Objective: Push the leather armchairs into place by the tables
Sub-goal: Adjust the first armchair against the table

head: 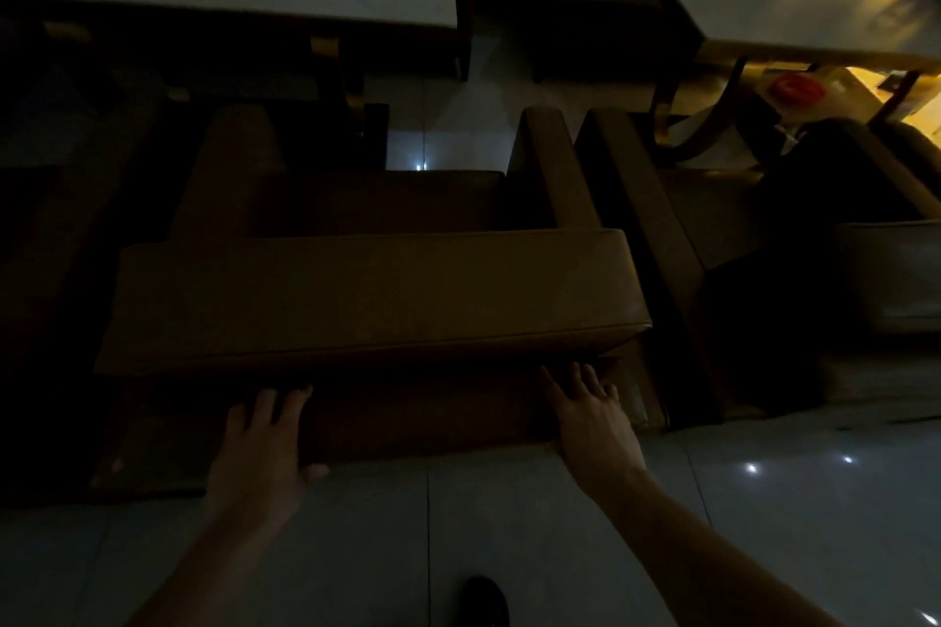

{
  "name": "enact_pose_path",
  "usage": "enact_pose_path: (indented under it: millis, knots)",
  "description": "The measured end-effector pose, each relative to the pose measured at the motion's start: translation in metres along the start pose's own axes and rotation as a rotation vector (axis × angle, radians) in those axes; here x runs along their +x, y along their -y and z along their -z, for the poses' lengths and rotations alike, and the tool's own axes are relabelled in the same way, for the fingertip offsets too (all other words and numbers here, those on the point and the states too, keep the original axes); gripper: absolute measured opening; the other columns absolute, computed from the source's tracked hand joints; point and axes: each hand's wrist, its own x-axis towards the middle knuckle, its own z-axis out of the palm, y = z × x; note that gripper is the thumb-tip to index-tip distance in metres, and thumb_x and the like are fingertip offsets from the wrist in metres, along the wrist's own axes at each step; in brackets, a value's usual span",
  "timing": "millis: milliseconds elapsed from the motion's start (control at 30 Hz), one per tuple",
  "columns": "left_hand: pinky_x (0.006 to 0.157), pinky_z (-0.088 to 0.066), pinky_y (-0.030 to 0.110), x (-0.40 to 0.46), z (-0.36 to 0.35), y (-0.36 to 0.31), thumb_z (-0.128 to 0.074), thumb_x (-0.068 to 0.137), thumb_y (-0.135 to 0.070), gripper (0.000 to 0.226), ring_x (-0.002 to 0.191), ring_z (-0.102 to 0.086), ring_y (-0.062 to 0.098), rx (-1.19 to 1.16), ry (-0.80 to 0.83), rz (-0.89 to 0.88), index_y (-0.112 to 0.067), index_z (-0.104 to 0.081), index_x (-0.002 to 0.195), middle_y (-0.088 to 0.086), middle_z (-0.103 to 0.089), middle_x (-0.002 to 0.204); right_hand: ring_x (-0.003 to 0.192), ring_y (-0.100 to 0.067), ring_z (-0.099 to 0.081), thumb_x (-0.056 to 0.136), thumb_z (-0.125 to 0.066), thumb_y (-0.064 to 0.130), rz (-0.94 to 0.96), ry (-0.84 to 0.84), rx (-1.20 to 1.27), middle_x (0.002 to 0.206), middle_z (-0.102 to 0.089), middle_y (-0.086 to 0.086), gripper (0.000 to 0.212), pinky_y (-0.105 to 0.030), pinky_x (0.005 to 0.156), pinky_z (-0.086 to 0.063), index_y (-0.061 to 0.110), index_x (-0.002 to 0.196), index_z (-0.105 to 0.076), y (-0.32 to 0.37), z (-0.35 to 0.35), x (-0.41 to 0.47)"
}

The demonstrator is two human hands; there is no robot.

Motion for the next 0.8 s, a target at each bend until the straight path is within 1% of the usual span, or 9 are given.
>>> enact_pose_path:
  millis: [133,267,367,500,567,633,667,733,800]
  knots:
    - [0.102,-0.046,0.047,-0.002,0.006,0.001,-0.072,0.080,-0.052,0.095,0.142,-0.019,0.033,0.010,0.021,-0.019,-0.036,-0.014,0.153,0.000,-0.017,0.154,0.150,-0.038,0.001,0.095,-0.057,0.025,-0.009,0.024,0.057,0.163,-0.005,-0.021,0.084,-0.053,0.119,-0.016,0.024,0.156,0.001,0.002,0.007,-0.004]
    - [0.103,-0.045,0.047,-0.005,0.013,0.002,-0.064,0.086,-0.053,0.089,0.144,-0.018,0.031,0.004,0.063,-0.031,-0.037,-0.009,0.154,-0.001,-0.012,0.158,0.149,-0.039,0.008,0.093,-0.059,0.035,-0.015,0.080,0.087,0.163,0.005,-0.021,0.091,-0.053,0.119,-0.014,0.024,0.155,0.006,0.004,0.007,-0.009]
    - [0.103,-0.045,0.047,-0.008,0.019,0.002,-0.061,0.088,-0.053,0.084,0.144,-0.020,0.028,-0.016,0.072,-0.035,-0.038,-0.012,0.154,-0.002,-0.012,0.159,0.149,-0.039,0.007,0.092,-0.059,0.043,-0.021,0.113,0.122,0.162,0.006,-0.021,0.093,-0.052,0.119,-0.019,0.023,0.156,0.005,0.007,0.012,-0.014]
    - [0.104,-0.043,0.047,-0.010,0.024,0.002,-0.061,0.087,-0.055,0.083,0.144,-0.022,0.028,-0.037,0.102,-0.039,-0.037,-0.015,0.153,-0.003,-0.015,0.159,0.150,-0.039,0.002,0.091,-0.060,0.044,-0.041,0.151,0.180,0.163,0.002,-0.020,0.088,-0.049,0.117,-0.027,0.022,0.156,-0.003,0.013,0.022,-0.020]
    - [0.104,-0.043,0.045,-0.011,0.027,0.001,-0.060,0.087,-0.057,0.081,0.142,-0.026,0.028,-0.036,0.104,-0.037,-0.037,-0.017,0.153,-0.002,-0.019,0.158,0.149,-0.038,-0.005,0.090,-0.061,0.044,-0.049,0.157,0.208,0.162,-0.006,-0.018,0.080,-0.046,0.116,-0.029,0.021,0.154,-0.018,0.014,0.025,-0.022]
    - [0.104,-0.043,0.043,-0.012,0.028,0.003,-0.058,0.087,-0.058,0.078,0.140,-0.030,0.026,-0.046,0.103,-0.033,-0.037,-0.021,0.152,-0.001,-0.024,0.156,0.146,-0.036,-0.022,0.089,-0.061,0.043,-0.055,0.150,0.241,0.157,-0.024,-0.015,0.067,-0.044,0.112,-0.037,0.022,0.146,-0.034,0.011,0.027,-0.024]
    - [0.103,-0.044,0.042,-0.013,0.029,0.005,-0.056,0.088,-0.059,0.075,0.139,-0.032,0.026,-0.061,0.103,-0.032,-0.037,-0.023,0.151,0.000,-0.026,0.155,0.140,-0.034,-0.035,0.088,-0.061,0.042,-0.063,0.131,0.262,0.151,-0.035,-0.012,0.060,-0.044,0.105,-0.044,0.023,0.141,-0.041,0.009,0.027,-0.026]
    - [0.099,-0.045,0.040,-0.015,0.031,0.010,-0.053,0.089,-0.061,0.069,0.135,-0.038,0.025,-0.082,0.082,-0.011,-0.037,-0.028,0.148,0.000,-0.035,0.151,0.117,-0.026,-0.055,0.087,-0.060,0.042,-0.085,0.074,0.301,0.132,-0.052,-0.003,0.046,-0.042,0.086,-0.054,0.028,0.130,-0.052,0.002,0.029,-0.028]
    - [0.094,-0.047,0.039,-0.015,0.032,0.015,-0.050,0.089,-0.064,0.064,0.127,-0.046,0.024,-0.099,0.027,0.027,-0.036,-0.035,0.144,0.001,-0.044,0.142,0.101,-0.019,-0.060,0.087,-0.056,0.045,-0.120,0.035,0.306,0.120,-0.057,0.003,0.036,-0.040,0.075,-0.056,0.035,0.121,-0.055,-0.009,0.028,-0.031]
